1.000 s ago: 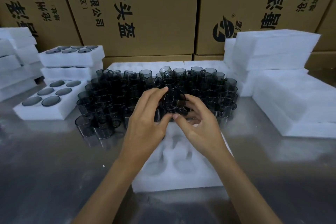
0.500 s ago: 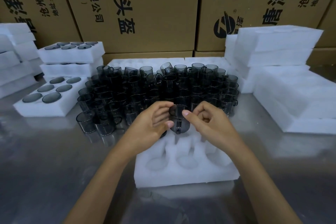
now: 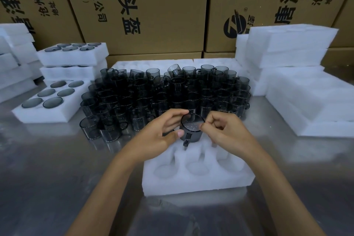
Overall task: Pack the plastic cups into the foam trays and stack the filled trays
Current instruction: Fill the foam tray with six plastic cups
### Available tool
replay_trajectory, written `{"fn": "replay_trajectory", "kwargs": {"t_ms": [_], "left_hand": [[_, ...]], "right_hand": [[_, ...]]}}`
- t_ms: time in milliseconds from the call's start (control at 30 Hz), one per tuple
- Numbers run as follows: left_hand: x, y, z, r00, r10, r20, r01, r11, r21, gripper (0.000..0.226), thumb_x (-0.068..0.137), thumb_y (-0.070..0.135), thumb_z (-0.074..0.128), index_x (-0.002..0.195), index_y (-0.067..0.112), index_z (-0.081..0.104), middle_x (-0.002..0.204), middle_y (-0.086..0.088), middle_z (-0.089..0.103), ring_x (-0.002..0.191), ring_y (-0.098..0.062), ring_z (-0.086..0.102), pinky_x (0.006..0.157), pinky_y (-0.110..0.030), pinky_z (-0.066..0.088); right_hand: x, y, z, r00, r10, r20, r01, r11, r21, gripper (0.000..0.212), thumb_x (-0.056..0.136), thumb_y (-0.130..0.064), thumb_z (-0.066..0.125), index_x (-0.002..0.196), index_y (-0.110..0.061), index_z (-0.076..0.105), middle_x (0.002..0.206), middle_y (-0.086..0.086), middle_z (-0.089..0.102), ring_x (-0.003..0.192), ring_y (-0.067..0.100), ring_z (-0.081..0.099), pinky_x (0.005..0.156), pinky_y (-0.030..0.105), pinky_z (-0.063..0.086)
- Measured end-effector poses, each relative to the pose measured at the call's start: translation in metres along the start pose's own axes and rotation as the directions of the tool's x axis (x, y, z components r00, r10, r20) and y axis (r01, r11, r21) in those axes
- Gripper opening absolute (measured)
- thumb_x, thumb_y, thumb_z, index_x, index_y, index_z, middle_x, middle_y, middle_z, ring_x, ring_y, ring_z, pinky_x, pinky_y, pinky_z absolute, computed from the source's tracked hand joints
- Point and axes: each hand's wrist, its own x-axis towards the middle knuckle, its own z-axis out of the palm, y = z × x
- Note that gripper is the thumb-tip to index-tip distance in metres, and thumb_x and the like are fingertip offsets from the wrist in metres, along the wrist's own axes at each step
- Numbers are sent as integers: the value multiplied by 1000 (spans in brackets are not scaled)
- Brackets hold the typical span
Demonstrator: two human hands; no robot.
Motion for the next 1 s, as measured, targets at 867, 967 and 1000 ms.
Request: {"fn": "replay_trajectory", "kwargs": {"t_ms": [867,967,1000], "left_hand": [[-4,2,6,995,-96,-20,93,863,496,53,99,45,51,148,50,30,157,18,33,148,5,13,123,-46,-6],[-3,1,8,996,-92,-18,87,841,535,55,99,45,50,149,49,28,158,18,29,148,5,8,123,-47,-6],[-3,0,8,996,-92,-16,86,828,554,55,99,46,50,150,48,29,157,22,28,148,5,6,123,-47,-7]], "right_hand": [[-2,8,-9,994,-13,104,39,968,-247,40,82,-56,58,119,-66,51,141,-36,39,141,0,20,121,41,15],[-2,11,-13,976,46,211,14,962,-273,37,89,-59,54,119,-77,43,149,-40,19,145,-7,2,123,51,-1],[-2,11,-13,971,60,231,11,955,-295,35,90,-60,53,117,-79,41,150,-40,16,146,-7,-1,123,50,-4]]}}
